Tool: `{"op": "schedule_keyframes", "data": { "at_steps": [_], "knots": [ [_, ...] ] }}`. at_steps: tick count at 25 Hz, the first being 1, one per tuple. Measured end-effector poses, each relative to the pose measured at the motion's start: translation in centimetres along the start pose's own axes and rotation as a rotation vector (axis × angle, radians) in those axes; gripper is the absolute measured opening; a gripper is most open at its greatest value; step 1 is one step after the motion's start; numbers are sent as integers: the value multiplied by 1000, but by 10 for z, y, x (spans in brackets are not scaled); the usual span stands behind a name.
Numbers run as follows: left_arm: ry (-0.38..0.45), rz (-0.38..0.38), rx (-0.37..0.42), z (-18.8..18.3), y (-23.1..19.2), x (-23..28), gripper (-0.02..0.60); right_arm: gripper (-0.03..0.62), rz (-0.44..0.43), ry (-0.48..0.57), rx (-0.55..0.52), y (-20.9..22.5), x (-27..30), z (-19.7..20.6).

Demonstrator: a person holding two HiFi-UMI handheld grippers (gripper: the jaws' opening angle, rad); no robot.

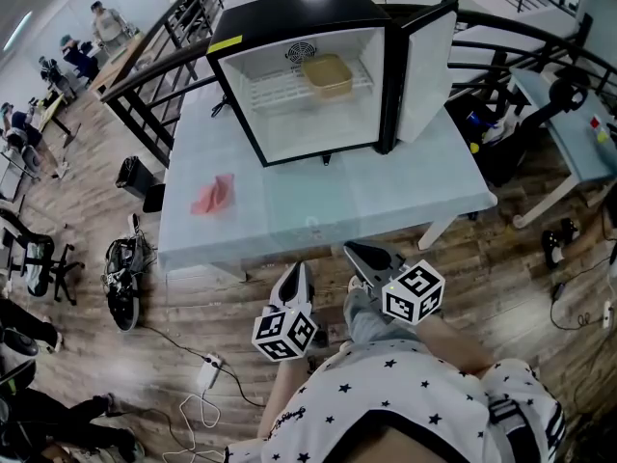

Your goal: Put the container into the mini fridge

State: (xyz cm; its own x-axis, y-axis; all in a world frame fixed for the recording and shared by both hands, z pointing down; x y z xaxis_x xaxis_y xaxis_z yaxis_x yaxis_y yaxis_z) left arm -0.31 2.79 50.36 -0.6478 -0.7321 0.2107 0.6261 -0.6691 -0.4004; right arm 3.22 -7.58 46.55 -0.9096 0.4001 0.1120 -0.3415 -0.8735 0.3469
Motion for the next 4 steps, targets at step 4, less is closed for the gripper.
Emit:
{"op": "schedule_keyframes", "data": {
  "at_steps": [4],
  "knots": [
    [-2, 3, 3, 1, 1, 2, 6, 20, -3, 0, 2, 1, 1, 0]
  ]
}}
Point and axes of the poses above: the fingertips, and each gripper's own axes: x forward along the fingers, y to its right, z out of its underside, the point moved 1 cm from there along -x, backward along the fingers, and after that the axes turned 3 degrees about x, right-handed, at the moved point
